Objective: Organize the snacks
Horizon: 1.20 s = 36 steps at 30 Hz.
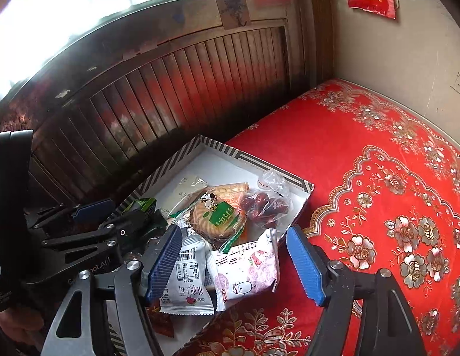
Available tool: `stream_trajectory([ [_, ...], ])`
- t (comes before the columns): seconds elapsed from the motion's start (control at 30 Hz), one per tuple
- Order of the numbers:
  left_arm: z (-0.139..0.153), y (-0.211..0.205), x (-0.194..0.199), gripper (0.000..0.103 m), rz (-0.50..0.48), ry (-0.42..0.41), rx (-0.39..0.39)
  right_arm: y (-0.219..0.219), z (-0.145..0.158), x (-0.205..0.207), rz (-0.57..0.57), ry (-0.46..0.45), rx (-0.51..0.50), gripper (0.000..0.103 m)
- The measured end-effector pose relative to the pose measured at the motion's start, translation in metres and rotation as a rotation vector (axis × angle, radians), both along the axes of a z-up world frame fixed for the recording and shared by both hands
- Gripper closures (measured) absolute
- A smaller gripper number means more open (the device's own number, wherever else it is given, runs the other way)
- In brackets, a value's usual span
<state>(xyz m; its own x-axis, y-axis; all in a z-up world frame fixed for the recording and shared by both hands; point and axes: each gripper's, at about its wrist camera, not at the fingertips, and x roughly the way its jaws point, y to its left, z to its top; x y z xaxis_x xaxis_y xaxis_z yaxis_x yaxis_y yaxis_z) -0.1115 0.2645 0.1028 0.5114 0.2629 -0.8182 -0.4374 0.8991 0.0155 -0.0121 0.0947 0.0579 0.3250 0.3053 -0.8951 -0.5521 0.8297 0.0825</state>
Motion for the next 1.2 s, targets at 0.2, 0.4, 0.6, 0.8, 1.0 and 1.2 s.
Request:
stream_trajectory([
  [0.2,0.004,-0.012,-0.004,0.054,-0.007,-0.013,0.033,-0.012,-0.001,-0.006,-0.048,-0.014,-0.026,0.026],
  [0.4,0.003,-0.022,-0.008,0.054,-0.026,-0.003,0.048,-0.01,-0.002,-0.014,-0.037,-0.018,-0.035,0.024],
  [0.6,0.007,-0.023,-0.017,0.054,-0.019,-0.016,0.057,-0.01,-0.002,-0.018,-0.025,-0.006,-0.032,0.023],
  [0.8,0.01,-0.021,-0.024,0.054,-0.004,-0.027,0.06,-0.006,-0.003,-0.022,0.003,0.002,-0.031,0.023],
  [1.0,0.011,-0.02,-0.03,0.054,0.008,-0.04,0.085,0.0,-0.006,-0.024,0.028,0.012,-0.03,0.023],
  [1.2,0.012,-0.018,-0.033,0.054,0.019,-0.041,0.1,-0.001,-0.01,-0.027,0.027,0.028,-0.029,0.023],
])
